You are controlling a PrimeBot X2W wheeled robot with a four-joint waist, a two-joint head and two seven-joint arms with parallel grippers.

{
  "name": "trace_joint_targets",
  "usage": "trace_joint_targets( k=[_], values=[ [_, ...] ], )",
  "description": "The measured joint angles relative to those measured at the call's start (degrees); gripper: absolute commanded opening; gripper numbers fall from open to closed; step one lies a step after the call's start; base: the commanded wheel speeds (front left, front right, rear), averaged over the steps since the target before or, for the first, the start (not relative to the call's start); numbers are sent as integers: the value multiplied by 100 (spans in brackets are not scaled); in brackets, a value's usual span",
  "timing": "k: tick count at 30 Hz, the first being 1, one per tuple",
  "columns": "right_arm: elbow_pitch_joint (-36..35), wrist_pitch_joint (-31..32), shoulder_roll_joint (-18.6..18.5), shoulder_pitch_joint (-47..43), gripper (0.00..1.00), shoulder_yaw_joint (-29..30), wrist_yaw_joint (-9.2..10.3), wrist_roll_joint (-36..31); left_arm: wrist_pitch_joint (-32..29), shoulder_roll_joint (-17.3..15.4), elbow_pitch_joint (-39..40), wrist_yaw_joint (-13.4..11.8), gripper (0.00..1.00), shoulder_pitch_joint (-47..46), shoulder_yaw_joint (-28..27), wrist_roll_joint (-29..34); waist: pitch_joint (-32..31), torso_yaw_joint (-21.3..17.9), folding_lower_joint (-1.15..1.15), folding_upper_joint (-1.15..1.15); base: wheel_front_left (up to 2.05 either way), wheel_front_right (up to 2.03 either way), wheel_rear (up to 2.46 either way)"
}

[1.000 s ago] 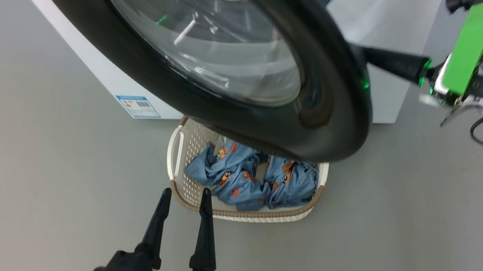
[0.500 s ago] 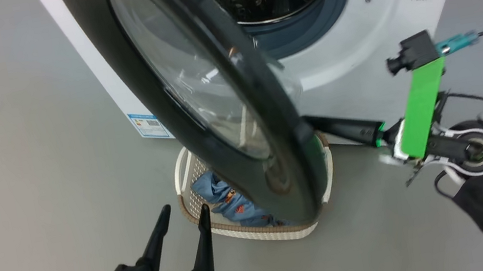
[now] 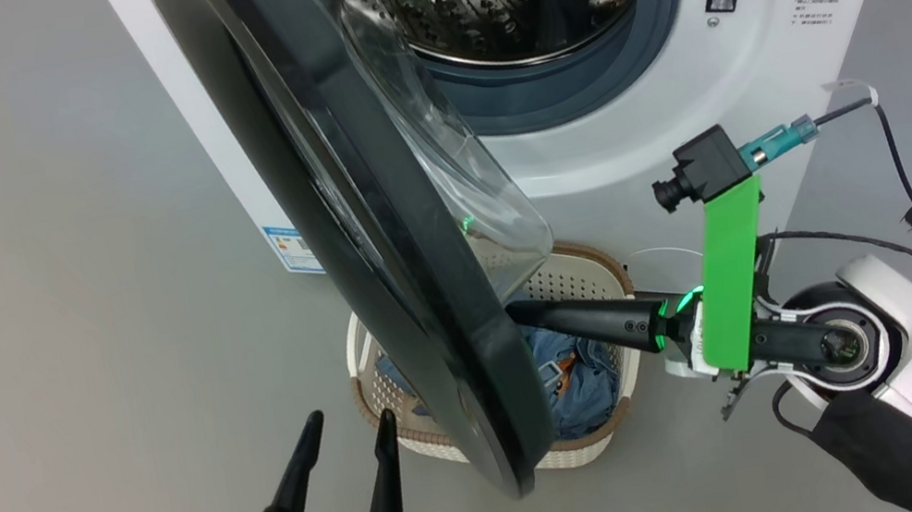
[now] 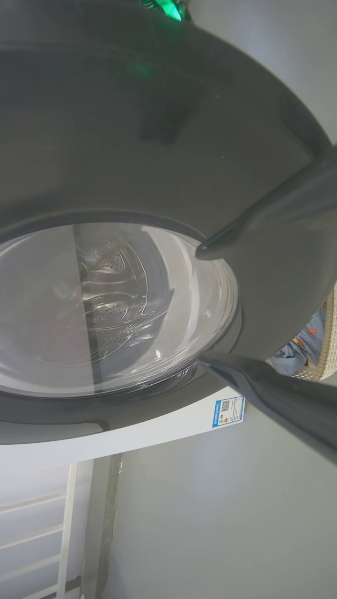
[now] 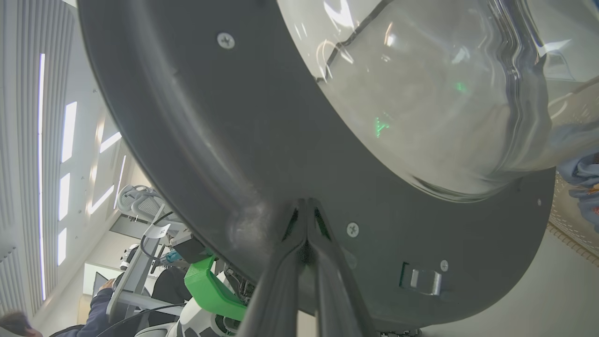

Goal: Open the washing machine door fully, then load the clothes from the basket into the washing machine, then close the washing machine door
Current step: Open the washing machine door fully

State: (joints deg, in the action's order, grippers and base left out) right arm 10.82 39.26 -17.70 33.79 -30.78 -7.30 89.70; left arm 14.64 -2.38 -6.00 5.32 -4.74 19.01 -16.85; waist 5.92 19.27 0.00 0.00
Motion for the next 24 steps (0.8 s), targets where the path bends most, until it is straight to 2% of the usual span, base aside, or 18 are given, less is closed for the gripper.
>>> trace_joint_targets(
  k=[10,11,12,13,15,24],
  values=[
    [22,-181,20,-124,0,-27,0,-40,-1,-1,-48,41,100,25,-90,60,-125,-72,0,0,0,0,0],
    [27,-231,11,-139,27,-22,0,-41,0,-1,-62,54,100,26,-103,60,-142,-89,0,0,0,0,0],
    [27,-286,9,-183,42,-13,0,-42,-1,-1,-70,56,100,35,-121,59,-158,-110,0,0,0,0,0],
    [37,-331,-1,-243,49,-12,0,-45,0,-1,-87,57,100,45,-137,58,-174,-132,0,0,0,0,0],
    [65,-456,-42,-382,100,-2,0,-93,-1,-1,-129,63,100,90,-177,57,-207,-183,0,0,0,0,0],
    [163,-1246,-423,-1080,100,226,0,-143,-1,-4,-282,178,100,165,-463,133,-381,-438,0,0,0,0,0]
  ],
)
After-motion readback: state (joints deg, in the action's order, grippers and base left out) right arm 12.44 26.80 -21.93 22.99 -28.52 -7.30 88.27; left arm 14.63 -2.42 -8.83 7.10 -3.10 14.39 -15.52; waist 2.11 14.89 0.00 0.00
